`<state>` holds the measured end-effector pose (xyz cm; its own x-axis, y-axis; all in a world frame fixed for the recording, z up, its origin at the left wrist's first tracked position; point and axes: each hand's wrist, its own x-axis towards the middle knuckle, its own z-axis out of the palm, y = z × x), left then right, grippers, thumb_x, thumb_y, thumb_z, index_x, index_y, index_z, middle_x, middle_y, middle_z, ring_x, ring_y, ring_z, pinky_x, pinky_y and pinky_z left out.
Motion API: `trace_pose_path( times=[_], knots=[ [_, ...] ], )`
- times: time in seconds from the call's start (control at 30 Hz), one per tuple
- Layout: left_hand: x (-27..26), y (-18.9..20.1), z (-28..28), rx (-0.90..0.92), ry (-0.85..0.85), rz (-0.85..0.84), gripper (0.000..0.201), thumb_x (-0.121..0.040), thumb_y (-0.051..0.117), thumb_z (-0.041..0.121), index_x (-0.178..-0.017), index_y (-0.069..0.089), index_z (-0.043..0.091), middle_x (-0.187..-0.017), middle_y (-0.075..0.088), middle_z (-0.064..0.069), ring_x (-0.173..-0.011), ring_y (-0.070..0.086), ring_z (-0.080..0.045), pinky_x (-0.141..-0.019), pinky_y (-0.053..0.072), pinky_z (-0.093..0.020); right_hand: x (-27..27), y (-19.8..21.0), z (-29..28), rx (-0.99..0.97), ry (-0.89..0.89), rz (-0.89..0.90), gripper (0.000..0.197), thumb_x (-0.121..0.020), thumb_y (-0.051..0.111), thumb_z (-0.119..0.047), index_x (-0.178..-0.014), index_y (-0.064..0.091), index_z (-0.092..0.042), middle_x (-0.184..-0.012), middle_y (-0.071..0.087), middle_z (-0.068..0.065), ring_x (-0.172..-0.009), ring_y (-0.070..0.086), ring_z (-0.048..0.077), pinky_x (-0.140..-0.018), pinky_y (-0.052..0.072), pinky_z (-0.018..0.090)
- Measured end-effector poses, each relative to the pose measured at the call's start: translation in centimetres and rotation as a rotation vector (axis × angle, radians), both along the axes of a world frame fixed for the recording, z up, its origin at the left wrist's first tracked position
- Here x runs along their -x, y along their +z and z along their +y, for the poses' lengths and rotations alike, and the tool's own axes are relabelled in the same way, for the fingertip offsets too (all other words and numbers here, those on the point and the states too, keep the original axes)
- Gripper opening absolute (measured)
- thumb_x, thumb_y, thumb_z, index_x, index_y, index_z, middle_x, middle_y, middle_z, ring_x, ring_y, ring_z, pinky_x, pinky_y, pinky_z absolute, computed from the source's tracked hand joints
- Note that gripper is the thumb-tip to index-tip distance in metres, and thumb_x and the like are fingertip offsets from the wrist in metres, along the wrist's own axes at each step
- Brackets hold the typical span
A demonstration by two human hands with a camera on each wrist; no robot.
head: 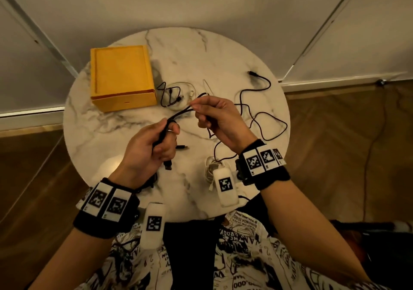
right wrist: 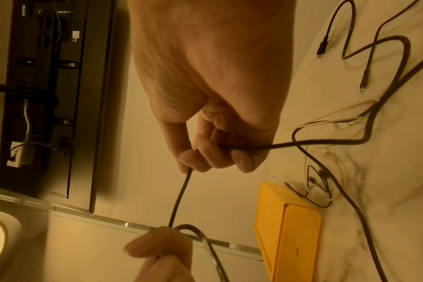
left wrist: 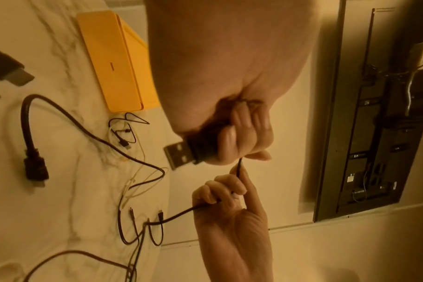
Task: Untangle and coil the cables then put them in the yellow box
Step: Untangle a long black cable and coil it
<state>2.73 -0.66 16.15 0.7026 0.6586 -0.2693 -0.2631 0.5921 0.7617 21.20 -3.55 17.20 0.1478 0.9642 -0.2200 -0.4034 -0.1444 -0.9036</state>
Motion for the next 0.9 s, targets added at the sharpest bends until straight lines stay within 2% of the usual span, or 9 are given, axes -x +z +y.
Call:
trace_pose_path(
  times=[0.1, 0.2, 0.3, 0.4, 0.5, 0.63, 0.77, 0.83, 0.9],
  knots=[
    [-0.8, 1.3, -0.5, 0.076, 0.015, -0.144, 0.043, -0.097, 0.029, 0.024, -0.094, 0.069, 0.007, -0.046, 0.037, 0.005, -0.039, 0.029, -0.006, -0.042, 0.029, -0.020, 0.0, -0.8, -0.1, -0.014, -0.052, -0.141, 0.007, -0.090, 0.059, 0.003, -0.092, 0.066, 0.003, -0.058, 0.050, 0.004, -0.052, 0.041, 0.013, -0.050, 0.031, 0.023],
    [-0.9, 2.2, -0.4, 0.101, 0.128, -0.221, 0.043, -0.094, 0.031, 0.016, -0.127, 0.050, -0.005, -0.061, 0.049, 0.001, -0.051, 0.043, -0.008, -0.053, 0.042, -0.021, 1.9, -2.3, 0.0, -0.033, 0.004, -0.432, 0.009, -0.093, 0.058, -0.002, -0.093, 0.066, 0.002, -0.057, 0.052, 0.011, -0.049, 0.044, 0.017, -0.047, 0.037, 0.025],
    [-1.0, 2.7, 0.2, 0.054, 0.287, -0.219, 0.038, -0.094, 0.036, 0.010, -0.127, 0.046, -0.006, -0.074, 0.061, -0.003, -0.064, 0.056, -0.012, -0.064, 0.048, -0.023, 4.6, -3.9, -1.2, 0.010, 0.231, -0.578, 0.020, -0.091, 0.055, 0.003, -0.086, 0.064, -0.015, -0.057, 0.060, 0.010, -0.047, 0.050, 0.022, -0.049, 0.042, 0.032],
    [-0.9, 2.4, 1.4, -0.107, 0.391, -0.021, 0.033, -0.100, 0.033, 0.002, -0.128, 0.046, -0.008, -0.073, 0.065, -0.004, -0.064, 0.060, -0.013, -0.065, 0.049, -0.024, 6.6, -4.9, -2.8, 0.032, 0.479, -0.751, 0.014, -0.094, 0.052, -0.006, -0.091, 0.061, -0.016, -0.059, 0.065, 0.006, -0.047, 0.054, 0.015, -0.052, 0.046, 0.028],
    [-0.8, 1.3, 1.8, -0.483, 0.352, 0.325, 0.029, -0.103, 0.035, 0.006, -0.129, 0.047, 0.004, -0.077, 0.067, -0.005, -0.066, 0.063, -0.018, -0.070, 0.052, -0.032, 6.1, -3.7, -2.6, -0.110, 0.434, -0.983, 0.013, -0.091, 0.057, -0.008, -0.096, 0.067, -0.015, -0.061, 0.060, -0.010, -0.054, 0.053, 0.003, -0.060, 0.041, 0.028],
    [-0.3, -0.4, 2.1, -0.911, 0.154, 0.752, 0.018, -0.101, 0.041, 0.012, -0.114, 0.054, 0.008, -0.079, 0.068, -0.007, -0.070, 0.065, -0.017, -0.073, 0.054, -0.040, 3.5, -0.4, -1.4, -0.272, 0.254, -1.234, 0.018, -0.084, 0.059, -0.009, -0.093, 0.073, -0.013, -0.081, 0.073, 0.004, -0.073, 0.065, 0.022, -0.066, 0.048, 0.035],
    [-0.6, 0.2, 1.4, -0.646, 0.026, 0.575, 0.025, -0.103, 0.039, 0.014, -0.108, 0.062, 0.023, -0.057, 0.059, -0.003, -0.047, 0.046, -0.016, -0.048, 0.038, -0.025, 0.7, 0.9, -0.6, -0.198, 0.040, -1.208, 0.019, -0.074, 0.058, -0.006, -0.083, 0.074, -0.012, -0.064, 0.065, -0.006, -0.057, 0.054, 0.006, -0.060, 0.046, 0.028],
    [-1.1, 0.7, 0.4, -0.535, -0.080, 0.450, 0.034, -0.104, 0.035, 0.020, -0.107, 0.067, 0.010, -0.051, 0.046, -0.007, -0.043, 0.036, -0.014, -0.045, 0.033, -0.020, -0.3, 1.3, -0.6, -0.153, -0.032, -1.008, 0.016, -0.073, 0.060, 0.002, -0.076, 0.072, -0.009, -0.060, 0.058, -0.019, -0.055, 0.053, -0.002, -0.058, 0.038, 0.012],
    [-1.4, 1.2, -0.7, -0.459, -0.173, 0.342, 0.048, -0.102, 0.032, 0.029, -0.103, 0.069, -0.001, -0.048, 0.033, -0.007, -0.041, 0.027, -0.015, -0.043, 0.031, -0.020, -0.6, 1.6, -0.7, -0.139, -0.069, -0.864, 0.021, -0.072, 0.059, 0.008, -0.073, 0.069, -0.010, -0.052, 0.056, -0.023, -0.052, 0.054, -0.005, -0.055, 0.035, 0.006]
  ],
)
